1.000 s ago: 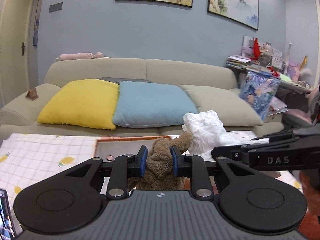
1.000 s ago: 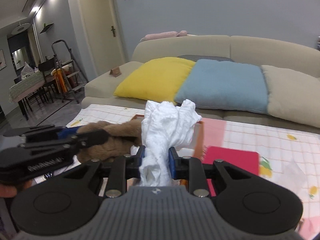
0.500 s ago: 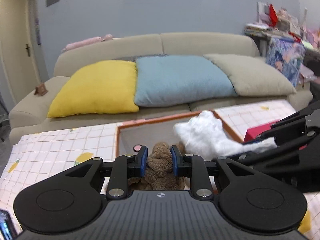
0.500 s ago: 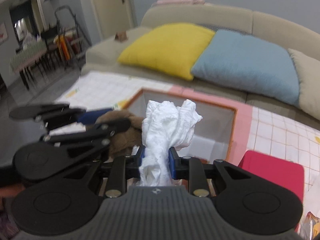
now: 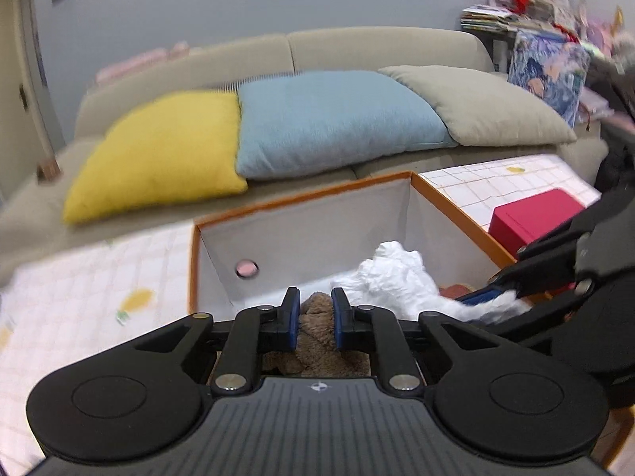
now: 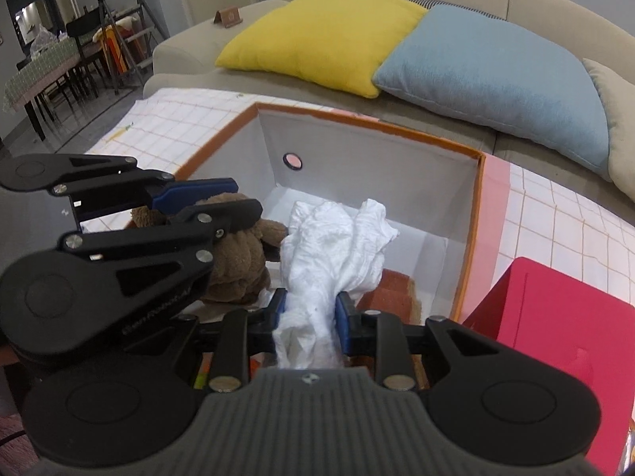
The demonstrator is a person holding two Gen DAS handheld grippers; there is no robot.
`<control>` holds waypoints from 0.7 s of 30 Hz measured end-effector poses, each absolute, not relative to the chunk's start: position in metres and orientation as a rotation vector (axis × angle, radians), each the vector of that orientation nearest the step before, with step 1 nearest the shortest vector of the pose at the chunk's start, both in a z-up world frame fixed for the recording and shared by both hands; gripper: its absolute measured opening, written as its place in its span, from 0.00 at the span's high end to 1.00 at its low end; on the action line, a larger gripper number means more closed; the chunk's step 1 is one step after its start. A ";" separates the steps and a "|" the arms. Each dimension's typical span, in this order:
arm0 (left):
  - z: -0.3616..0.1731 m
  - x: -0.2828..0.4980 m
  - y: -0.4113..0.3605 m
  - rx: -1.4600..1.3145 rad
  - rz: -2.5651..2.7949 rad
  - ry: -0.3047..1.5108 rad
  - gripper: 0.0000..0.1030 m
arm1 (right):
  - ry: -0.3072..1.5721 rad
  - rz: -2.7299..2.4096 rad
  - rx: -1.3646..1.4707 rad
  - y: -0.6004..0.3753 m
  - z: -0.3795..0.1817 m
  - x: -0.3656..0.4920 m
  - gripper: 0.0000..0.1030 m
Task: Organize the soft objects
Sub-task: 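Carry plush toy and tissue into the orange box and open both tools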
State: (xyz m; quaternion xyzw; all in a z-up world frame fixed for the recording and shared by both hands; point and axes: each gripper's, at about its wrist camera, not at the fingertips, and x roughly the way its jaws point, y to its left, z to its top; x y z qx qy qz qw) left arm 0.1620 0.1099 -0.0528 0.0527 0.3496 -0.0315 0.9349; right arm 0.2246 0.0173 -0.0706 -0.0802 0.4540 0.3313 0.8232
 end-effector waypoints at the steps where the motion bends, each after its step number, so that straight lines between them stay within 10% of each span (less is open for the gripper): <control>1: -0.053 0.162 0.113 0.079 -0.072 0.724 0.80 | 0.974 0.711 -0.174 0.019 -0.073 0.225 0.75; 16: -0.056 0.161 0.129 -0.117 -0.140 0.811 0.70 | 0.996 0.738 -0.236 0.030 -0.088 0.224 0.67; 21: -0.043 0.156 0.132 -0.158 -0.140 0.801 0.41 | 0.954 0.747 -0.272 0.026 -0.075 0.217 0.57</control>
